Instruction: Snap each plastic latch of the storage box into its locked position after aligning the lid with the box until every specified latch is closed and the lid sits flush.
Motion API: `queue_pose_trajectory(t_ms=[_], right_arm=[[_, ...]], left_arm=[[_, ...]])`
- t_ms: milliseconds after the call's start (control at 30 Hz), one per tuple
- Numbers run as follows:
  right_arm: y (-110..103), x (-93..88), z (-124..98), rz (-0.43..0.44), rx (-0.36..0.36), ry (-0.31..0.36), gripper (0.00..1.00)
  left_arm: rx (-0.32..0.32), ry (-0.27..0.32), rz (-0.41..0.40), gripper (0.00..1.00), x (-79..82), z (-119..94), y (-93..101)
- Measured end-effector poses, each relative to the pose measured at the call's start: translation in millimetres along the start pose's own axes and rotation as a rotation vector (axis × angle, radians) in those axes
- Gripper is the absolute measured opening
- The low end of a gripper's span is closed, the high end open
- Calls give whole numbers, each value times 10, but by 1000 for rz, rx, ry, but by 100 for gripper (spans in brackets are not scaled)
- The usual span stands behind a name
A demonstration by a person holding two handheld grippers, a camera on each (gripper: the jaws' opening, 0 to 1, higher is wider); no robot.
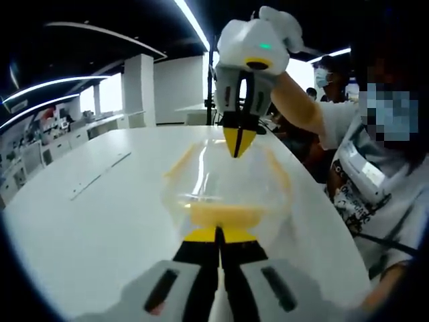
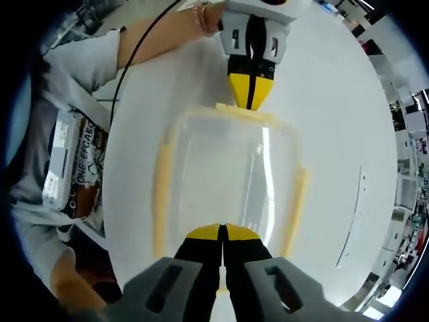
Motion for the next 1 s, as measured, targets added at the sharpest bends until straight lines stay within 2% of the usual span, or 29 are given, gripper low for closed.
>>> queue_pose_trajectory(t_ms=[700,733,767,800,833,867,933,1000], right_arm=[[6,14,-3,4,17,13,0],[27,-52,-37,21,-19,-29,0],[0,-47,16,8,2,-1,0],[-2,-48,23,33,5,4,0],[-15,-52,35,28,4,3,0],[-25,-50,37,18,-1,4,0],[-41,-51,52,15,-3,4,0],[-54,-40,60,17,-4,5,0]], left_arm=[[-10,6,-21,0,-5,-7,-1],[-9,-131,-7,0,-120,56,-35],[-9,-36,-27,0,-30,350,-9],[0,-28,11,0,-12,514,-7],[-3,-32,-4,0,34,83,-98],[-4,-27,-8,0,54,-127,-165],[-8,-18,-15,0,56,-158,-217],[-9,-18,-27,0,2,-19,-63]])
Point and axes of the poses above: the point that each gripper's makers call its tool centre point, and the gripper's own axes: z roughly forward along the fingers, y roughly to its right, x roughly out of its top, the point moved 6 cm from there along -z, roughly backward along the fingers, and after that the axes turned 7 degrees about -x, right-handed, at the moved point
